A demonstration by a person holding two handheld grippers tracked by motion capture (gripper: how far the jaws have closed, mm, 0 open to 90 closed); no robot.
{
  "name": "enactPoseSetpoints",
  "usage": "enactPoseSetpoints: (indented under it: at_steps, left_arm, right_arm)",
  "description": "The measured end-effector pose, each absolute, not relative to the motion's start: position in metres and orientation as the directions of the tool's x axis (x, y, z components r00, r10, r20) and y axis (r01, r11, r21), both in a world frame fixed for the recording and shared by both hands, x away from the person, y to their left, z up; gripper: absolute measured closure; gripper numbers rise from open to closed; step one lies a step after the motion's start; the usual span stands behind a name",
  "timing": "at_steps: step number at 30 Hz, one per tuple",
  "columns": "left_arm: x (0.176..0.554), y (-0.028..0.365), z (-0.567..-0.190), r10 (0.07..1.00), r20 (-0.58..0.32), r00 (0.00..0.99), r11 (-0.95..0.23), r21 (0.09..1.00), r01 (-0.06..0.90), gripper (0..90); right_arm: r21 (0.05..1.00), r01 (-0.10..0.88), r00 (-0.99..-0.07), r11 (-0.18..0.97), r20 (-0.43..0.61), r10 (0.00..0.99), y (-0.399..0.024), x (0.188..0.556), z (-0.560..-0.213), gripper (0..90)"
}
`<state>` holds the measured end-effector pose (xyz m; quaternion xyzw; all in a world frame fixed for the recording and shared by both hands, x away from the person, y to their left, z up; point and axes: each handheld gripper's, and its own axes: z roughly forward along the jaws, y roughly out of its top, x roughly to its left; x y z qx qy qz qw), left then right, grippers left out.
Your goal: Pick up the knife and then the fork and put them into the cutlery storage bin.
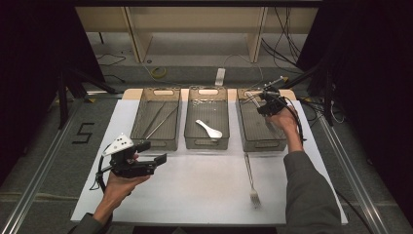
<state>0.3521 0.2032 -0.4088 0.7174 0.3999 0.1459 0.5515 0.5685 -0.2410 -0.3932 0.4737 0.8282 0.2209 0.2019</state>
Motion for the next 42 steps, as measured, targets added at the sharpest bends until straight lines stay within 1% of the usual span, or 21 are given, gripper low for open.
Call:
enactPoseSetpoints:
  at_steps: [3,4,5,7,9,12,16,19,23,27,30,36,39,42]
  left_arm:
    - [0.352,0.204,-0.409,0.735,-0.234,0.637,-0.070,0.908,0.414,15.4]
    - [0.352,0.204,-0.409,0.735,-0.234,0.636,-0.070,0.907,0.414,15.4]
    - [0.352,0.204,-0.409,0.735,-0.234,0.636,-0.070,0.907,0.414,15.4]
    - [0.352,0.203,-0.409,0.735,-0.233,0.637,-0.071,0.908,0.414,15.5]
    - [0.352,0.203,-0.409,0.735,-0.231,0.638,-0.073,0.908,0.413,15.4]
    - [0.352,0.204,-0.409,0.735,-0.235,0.636,-0.069,0.907,0.414,15.4]
    - [0.352,0.203,-0.409,0.735,-0.232,0.637,-0.073,0.907,0.415,15.4]
    - [0.352,0.203,-0.409,0.735,-0.233,0.636,-0.073,0.906,0.417,15.4]
    - [0.352,0.203,-0.409,0.736,-0.233,0.636,-0.073,0.906,0.416,15.4]
    - [0.352,0.203,-0.409,0.736,-0.232,0.636,-0.073,0.906,0.416,15.4]
    - [0.352,0.203,-0.409,0.737,-0.233,0.635,-0.072,0.907,0.416,15.4]
    - [0.352,0.203,-0.409,0.736,-0.230,0.636,-0.077,0.906,0.416,15.4]
    - [0.352,0.203,-0.409,0.737,-0.230,0.636,-0.076,0.906,0.416,15.4]
    - [0.352,0.203,-0.409,0.737,-0.227,0.637,-0.077,0.908,0.413,15.4]
  right_arm:
    - [0.524,0.716,-0.478,0.462,-0.116,0.871,-0.240,0.569,-0.398,78.7]
    - [0.528,0.716,-0.466,0.456,-0.125,0.876,-0.240,0.569,-0.398,74.0]
    - [0.548,0.716,-0.451,0.433,-0.110,0.885,-0.241,0.569,-0.397,69.6]
    - [0.567,0.715,-0.449,0.409,-0.077,0.890,-0.242,0.569,-0.392,65.5]
    - [0.585,0.700,-0.449,0.410,-0.087,0.889,-0.242,0.566,-0.386,60.8]
    - [0.593,0.686,-0.470,0.422,-0.081,0.879,-0.240,0.560,-0.379,55.4]
    - [0.584,0.685,-0.502,0.435,-0.054,0.863,-0.235,0.549,-0.372,42.7]
    - [0.584,0.665,-0.535,0.467,-0.065,0.843,-0.228,0.536,-0.364,38.7]
    - [0.595,0.632,-0.582,0.496,-0.058,0.811,-0.217,0.513,-0.352,36.6]
    - [0.591,0.611,-0.622,0.527,-0.053,0.781,-0.207,0.490,-0.350,35.3]
    - [0.589,0.604,-0.646,0.537,-0.034,0.763,-0.203,0.477,-0.354,34.1]
    - [0.575,0.620,-0.654,0.534,0.003,0.756,-0.202,0.458,-0.369,32.5]
    - [0.574,0.615,-0.655,0.540,-0.008,0.755,-0.203,0.451,-0.376,33.1]
    - [0.542,0.625,-0.661,0.562,-0.016,0.751,-0.200,0.446,-0.382,33.0]
